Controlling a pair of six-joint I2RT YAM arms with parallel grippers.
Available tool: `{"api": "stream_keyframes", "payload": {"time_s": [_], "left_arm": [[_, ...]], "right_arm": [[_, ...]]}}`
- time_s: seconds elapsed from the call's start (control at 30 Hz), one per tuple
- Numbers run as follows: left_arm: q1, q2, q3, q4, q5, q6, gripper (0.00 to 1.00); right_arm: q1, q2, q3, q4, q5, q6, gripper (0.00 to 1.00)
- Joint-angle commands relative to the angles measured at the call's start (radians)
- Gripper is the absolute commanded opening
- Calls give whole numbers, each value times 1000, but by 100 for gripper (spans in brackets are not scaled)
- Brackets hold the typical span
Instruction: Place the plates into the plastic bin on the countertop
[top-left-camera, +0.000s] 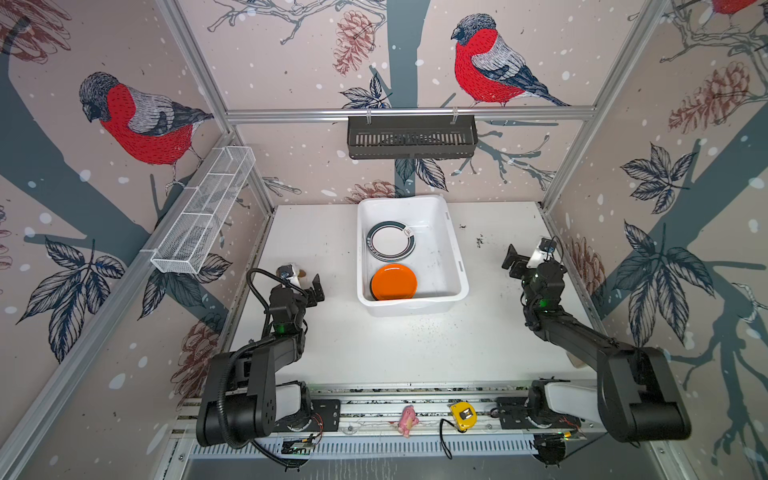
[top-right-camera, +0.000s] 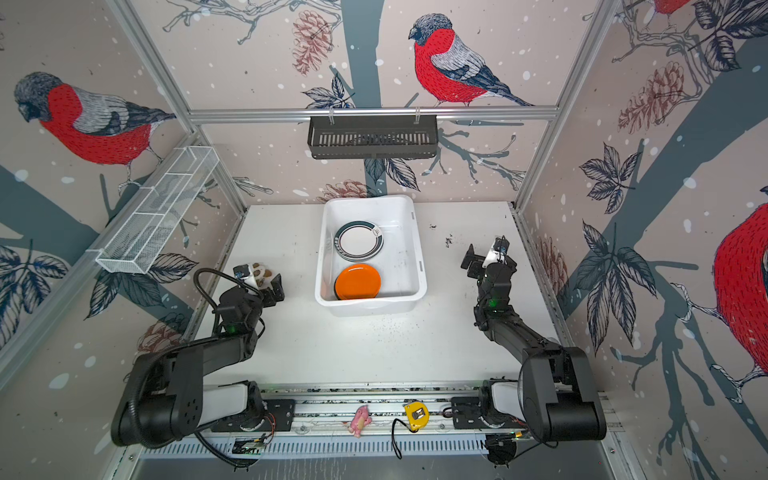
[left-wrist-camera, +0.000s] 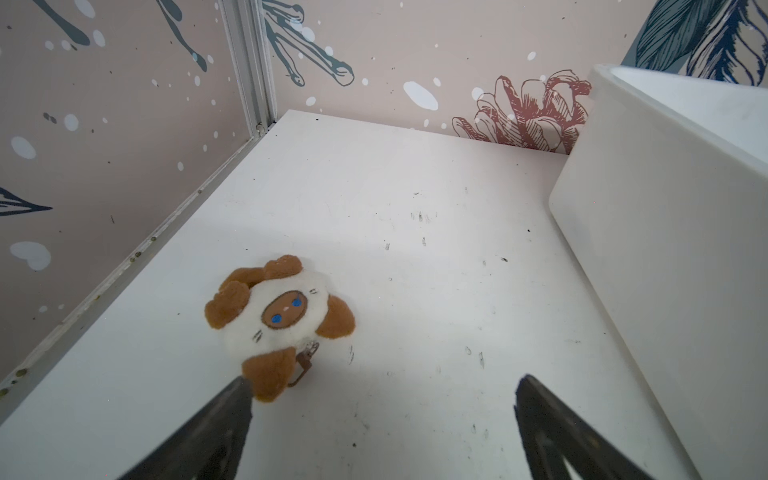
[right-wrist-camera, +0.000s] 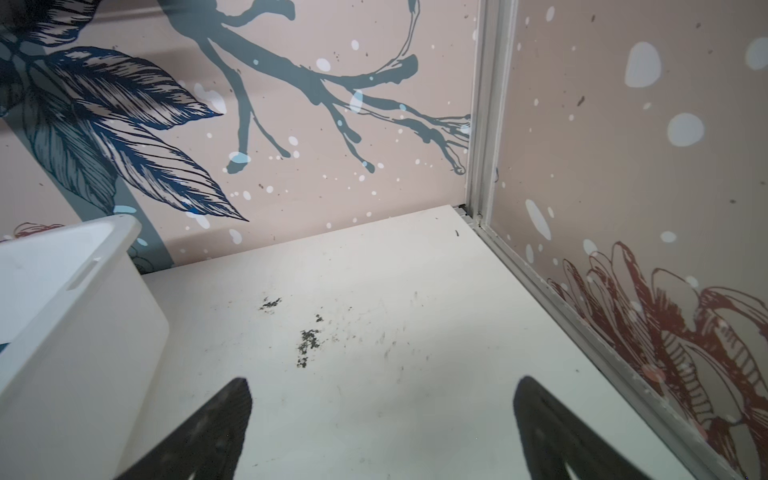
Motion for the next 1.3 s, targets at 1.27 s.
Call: {"api": "stream_keyframes", "payload": {"time_s": [1.27], "left_arm": [[-24, 247, 6, 453, 147, 71, 99]], "right_arm": [[-52, 271, -196, 514, -130, -82, 99]]}}
